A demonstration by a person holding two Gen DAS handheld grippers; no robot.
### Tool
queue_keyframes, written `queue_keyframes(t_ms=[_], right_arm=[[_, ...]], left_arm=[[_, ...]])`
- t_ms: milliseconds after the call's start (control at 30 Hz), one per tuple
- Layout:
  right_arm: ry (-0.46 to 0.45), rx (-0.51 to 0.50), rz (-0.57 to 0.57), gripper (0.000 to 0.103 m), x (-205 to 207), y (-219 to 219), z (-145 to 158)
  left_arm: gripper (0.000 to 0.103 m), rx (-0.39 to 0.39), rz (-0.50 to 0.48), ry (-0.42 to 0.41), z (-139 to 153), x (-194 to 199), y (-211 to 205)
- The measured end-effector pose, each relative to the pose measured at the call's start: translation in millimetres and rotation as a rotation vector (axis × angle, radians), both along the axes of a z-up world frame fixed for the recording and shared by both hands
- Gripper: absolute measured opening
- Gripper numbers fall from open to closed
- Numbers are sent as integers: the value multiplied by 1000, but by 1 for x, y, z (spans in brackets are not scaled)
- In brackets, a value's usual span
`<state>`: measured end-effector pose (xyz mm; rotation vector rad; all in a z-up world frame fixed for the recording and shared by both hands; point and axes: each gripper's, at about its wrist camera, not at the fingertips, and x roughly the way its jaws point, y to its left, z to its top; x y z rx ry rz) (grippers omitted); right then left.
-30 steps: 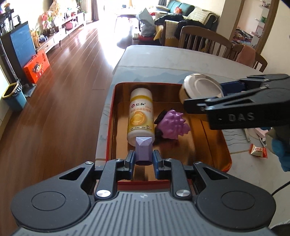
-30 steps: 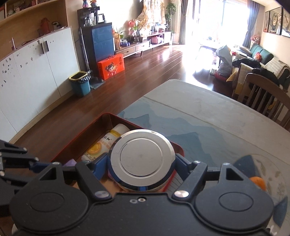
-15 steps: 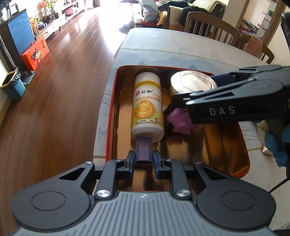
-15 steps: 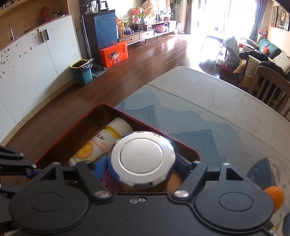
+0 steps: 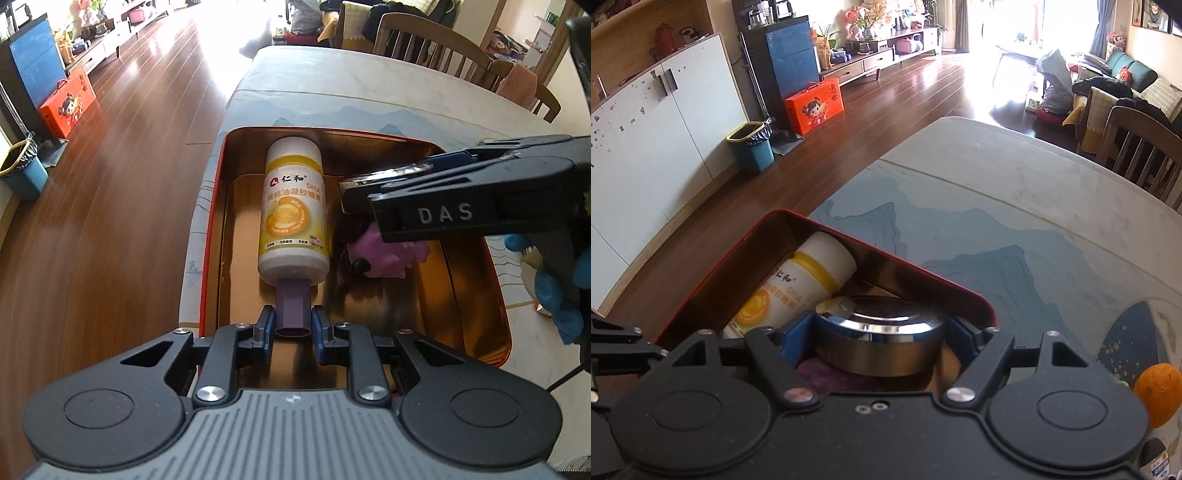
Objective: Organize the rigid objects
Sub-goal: 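Open both grippers to drop the block and tin in the box, then move the right gripper toward the red candy packet and close on it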
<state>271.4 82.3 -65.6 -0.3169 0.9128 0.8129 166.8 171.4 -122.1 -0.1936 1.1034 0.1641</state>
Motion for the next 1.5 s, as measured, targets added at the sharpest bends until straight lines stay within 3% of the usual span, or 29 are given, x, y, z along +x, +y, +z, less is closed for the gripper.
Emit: queue_keyframes(t_ms=[567, 833, 967, 1233, 1300, 1367, 1400, 1500], right_arm=[[-8, 80, -14, 81, -24, -24, 25], [-29, 133, -32, 85, -46, -45, 43], [-54, 162, -49, 88, -57, -58, 53], [-130, 192, -89, 94, -81, -84, 71], [-137, 204, -100, 96, -85, -92, 75], [-144, 211, -117, 97, -89, -102, 77], [-150, 214, -125, 98, -91, -108, 78], [-159, 223, -156, 101, -96, -124, 80]], left_arm=[[21, -37, 23, -12, 11, -11, 0], [21, -39, 12, -70, 28, -26, -9], [28, -43, 0, -106, 38, -34, -16], [29, -36, -42, -181, 62, -44, -36], [33, -32, -57, -198, 67, -45, -41], [58, -31, -75, -221, 71, -48, -48], [62, -27, -77, -234, 73, -49, -50], [65, -15, -98, -261, 80, -51, -60]])
